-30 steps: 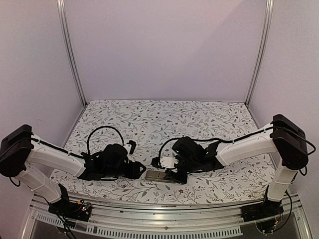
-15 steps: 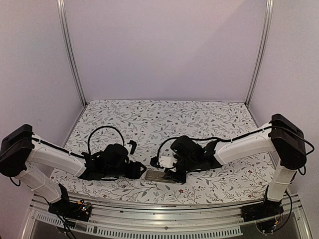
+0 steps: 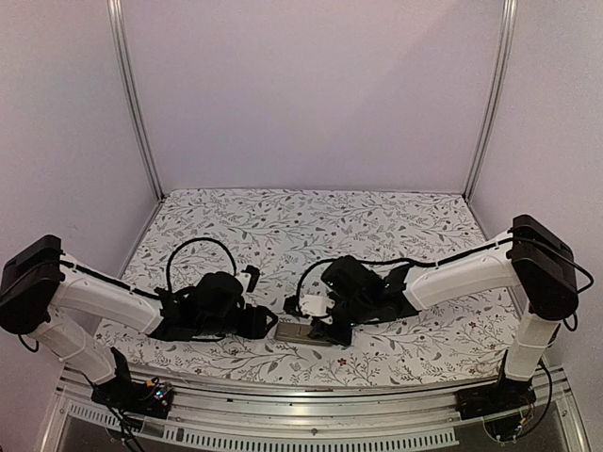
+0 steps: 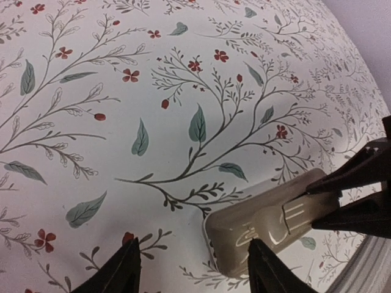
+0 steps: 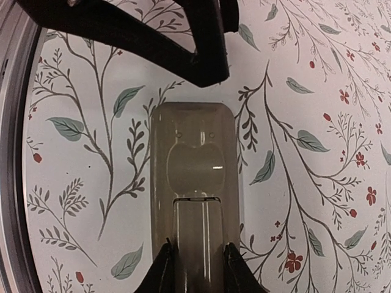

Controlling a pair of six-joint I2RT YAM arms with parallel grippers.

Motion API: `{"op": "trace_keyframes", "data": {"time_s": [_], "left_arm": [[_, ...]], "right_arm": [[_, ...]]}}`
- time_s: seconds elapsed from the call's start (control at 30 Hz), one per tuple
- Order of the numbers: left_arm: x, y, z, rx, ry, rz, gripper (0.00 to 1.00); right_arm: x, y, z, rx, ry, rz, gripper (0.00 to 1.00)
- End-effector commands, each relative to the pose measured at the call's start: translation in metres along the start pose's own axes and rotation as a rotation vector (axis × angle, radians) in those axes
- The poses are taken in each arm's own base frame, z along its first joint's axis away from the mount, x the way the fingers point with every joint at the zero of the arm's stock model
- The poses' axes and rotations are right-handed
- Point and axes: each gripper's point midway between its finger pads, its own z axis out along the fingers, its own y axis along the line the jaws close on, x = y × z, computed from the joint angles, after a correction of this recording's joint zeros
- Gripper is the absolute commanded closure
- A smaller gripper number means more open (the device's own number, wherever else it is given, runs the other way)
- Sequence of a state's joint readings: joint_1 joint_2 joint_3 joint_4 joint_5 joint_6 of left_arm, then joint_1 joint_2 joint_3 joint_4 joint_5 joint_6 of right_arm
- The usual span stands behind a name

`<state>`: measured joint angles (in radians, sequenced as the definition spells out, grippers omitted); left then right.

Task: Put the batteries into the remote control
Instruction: Load the battery cover onto the remote control without the battery cover.

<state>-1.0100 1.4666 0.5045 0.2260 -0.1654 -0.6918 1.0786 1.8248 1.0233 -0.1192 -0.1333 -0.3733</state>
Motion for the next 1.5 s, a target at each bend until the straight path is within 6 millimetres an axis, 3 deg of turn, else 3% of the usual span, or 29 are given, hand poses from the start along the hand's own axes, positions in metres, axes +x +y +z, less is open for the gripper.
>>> {"op": "trace_keyframes", "data": {"time_s": [0.0,0.23,0.47,0.93,1.07,1.27,1.43,1.47], "left_arm": [[0.001,-0.009,0.001,0.013,0.005,0.026,0.4],[0.003,-0.008,0.002,0.011,0.014,0.026,0.41],[0.004,-0.007,0.002,0.009,0.014,0.025,0.41],[0.004,-0.007,0.002,0.007,0.013,0.025,0.42],[0.004,-0.007,0.002,0.007,0.012,0.023,0.42],[0.004,-0.006,0.001,0.002,0.012,0.024,0.41],[0.005,-0.001,-0.001,-0.013,0.012,0.016,0.41],[0.005,0.0,-0.002,-0.017,0.012,0.015,0.41]], "right_arm": [[0.004,-0.003,0.01,-0.006,0.021,0.031,0.99],[0.005,-0.002,0.013,-0.01,0.017,0.039,0.96],[0.002,-0.004,0.012,-0.006,0.014,0.043,0.79],[-0.007,-0.001,0.008,-0.029,-0.006,0.041,0.58],[-0.016,-0.002,0.005,-0.032,-0.027,0.048,0.48],[-0.044,-0.008,-0.011,-0.026,-0.101,0.071,0.19],[-0.075,-0.026,-0.047,-0.015,-0.21,0.171,0.19],[-0.078,-0.037,-0.06,-0.006,-0.238,0.242,0.2]]}}
